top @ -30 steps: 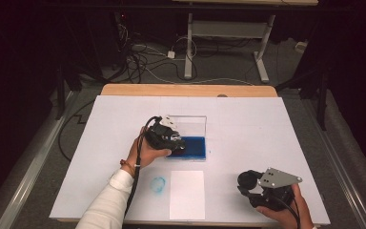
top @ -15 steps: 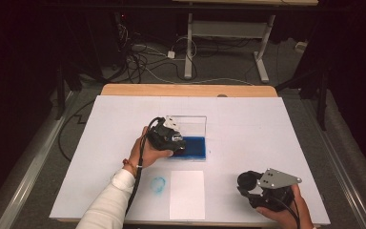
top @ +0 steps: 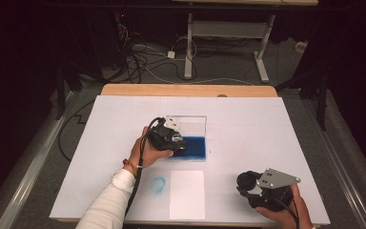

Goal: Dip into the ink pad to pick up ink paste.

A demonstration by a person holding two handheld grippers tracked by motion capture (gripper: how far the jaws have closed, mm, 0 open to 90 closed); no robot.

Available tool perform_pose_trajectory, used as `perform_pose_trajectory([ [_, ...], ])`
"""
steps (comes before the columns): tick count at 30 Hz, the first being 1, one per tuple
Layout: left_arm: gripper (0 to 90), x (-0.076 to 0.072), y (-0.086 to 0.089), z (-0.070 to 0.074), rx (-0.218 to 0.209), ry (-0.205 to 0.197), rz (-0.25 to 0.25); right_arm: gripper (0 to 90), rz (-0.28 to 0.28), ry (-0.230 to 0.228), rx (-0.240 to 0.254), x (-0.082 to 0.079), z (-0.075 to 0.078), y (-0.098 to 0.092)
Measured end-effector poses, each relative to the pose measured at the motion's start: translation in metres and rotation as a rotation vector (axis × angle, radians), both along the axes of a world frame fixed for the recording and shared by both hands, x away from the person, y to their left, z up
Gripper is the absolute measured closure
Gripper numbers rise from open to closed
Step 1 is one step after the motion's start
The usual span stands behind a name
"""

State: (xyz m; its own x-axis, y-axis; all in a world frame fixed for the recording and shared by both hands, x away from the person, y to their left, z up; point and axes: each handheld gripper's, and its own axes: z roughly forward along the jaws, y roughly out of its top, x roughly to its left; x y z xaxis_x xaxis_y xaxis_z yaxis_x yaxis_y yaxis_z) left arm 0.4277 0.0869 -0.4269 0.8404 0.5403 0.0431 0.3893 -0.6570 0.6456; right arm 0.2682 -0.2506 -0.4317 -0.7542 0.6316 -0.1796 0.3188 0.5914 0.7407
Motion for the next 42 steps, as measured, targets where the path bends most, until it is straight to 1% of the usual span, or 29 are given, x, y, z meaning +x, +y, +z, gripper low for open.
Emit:
perform_pose_trajectory([
  [7, 54.2, -0.001, 0.000, 0.000, -0.003, -0.002, 0.004, 38.7, -0.002, 0.004, 0.000, 0.001, -0.001, 0.001],
  [10, 54.3, 0.001, 0.003, -0.001, -0.014, 0.010, 0.002, 38.7, -0.001, 0.006, 0.003, 0.002, -0.001, 0.000],
  [11, 54.3, 0.000, 0.003, -0.001, -0.016, 0.006, 0.001, 38.7, 0.001, 0.005, 0.002, 0.002, -0.001, 0.000],
  [13, 54.3, -0.001, -0.002, -0.001, 0.001, -0.012, 0.009, 38.7, -0.001, 0.005, 0.003, 0.002, -0.001, 0.000],
  [14, 54.2, -0.003, -0.005, 0.000, 0.019, -0.024, 0.008, 38.7, -0.003, 0.005, 0.004, 0.002, -0.001, -0.001],
  [15, 54.2, -0.003, -0.007, 0.001, 0.036, -0.029, 0.005, 38.7, -0.006, 0.007, 0.007, 0.002, -0.001, -0.001],
  [16, 54.3, -0.003, -0.007, 0.001, 0.041, -0.029, 0.006, 38.7, -0.004, 0.005, 0.008, 0.002, -0.001, -0.001],
  [17, 54.3, -0.003, -0.006, 0.001, 0.039, -0.024, 0.006, 38.7, -0.005, 0.006, 0.009, 0.003, -0.001, -0.001],
  [19, 54.2, -0.001, 0.000, 0.000, 0.015, -0.005, 0.006, 38.7, -0.005, 0.006, 0.008, 0.002, 0.000, -0.001],
  [21, 54.3, -0.001, 0.002, -0.001, 0.000, 0.000, 0.007, 38.7, -0.003, 0.006, 0.007, 0.002, 0.000, 0.000],
  [27, 54.2, 0.000, -0.003, 0.000, 0.014, -0.009, 0.009, 38.7, -0.001, 0.009, 0.005, 0.002, -0.001, 0.000],
  [31, 54.2, -0.002, -0.006, 0.001, 0.044, -0.019, 0.009, 38.7, -0.002, 0.008, 0.004, 0.002, -0.001, 0.000],
  [32, 54.2, -0.002, -0.006, 0.001, 0.045, -0.018, 0.011, 38.7, -0.002, 0.008, 0.002, 0.002, -0.001, 0.000],
  [38, 54.2, -0.002, -0.003, 0.001, 0.033, -0.012, 0.014, 38.7, 0.002, 0.007, 0.006, 0.002, -0.001, 0.002],
  [41, 54.3, 0.000, 0.001, 0.002, 0.004, 0.004, 0.017, 38.7, 0.002, 0.005, 0.007, 0.003, 0.000, 0.001],
  [42, 54.3, 0.000, 0.004, 0.003, -0.010, 0.003, 0.022, 38.7, 0.000, 0.004, 0.009, 0.003, 0.000, 0.000],
])
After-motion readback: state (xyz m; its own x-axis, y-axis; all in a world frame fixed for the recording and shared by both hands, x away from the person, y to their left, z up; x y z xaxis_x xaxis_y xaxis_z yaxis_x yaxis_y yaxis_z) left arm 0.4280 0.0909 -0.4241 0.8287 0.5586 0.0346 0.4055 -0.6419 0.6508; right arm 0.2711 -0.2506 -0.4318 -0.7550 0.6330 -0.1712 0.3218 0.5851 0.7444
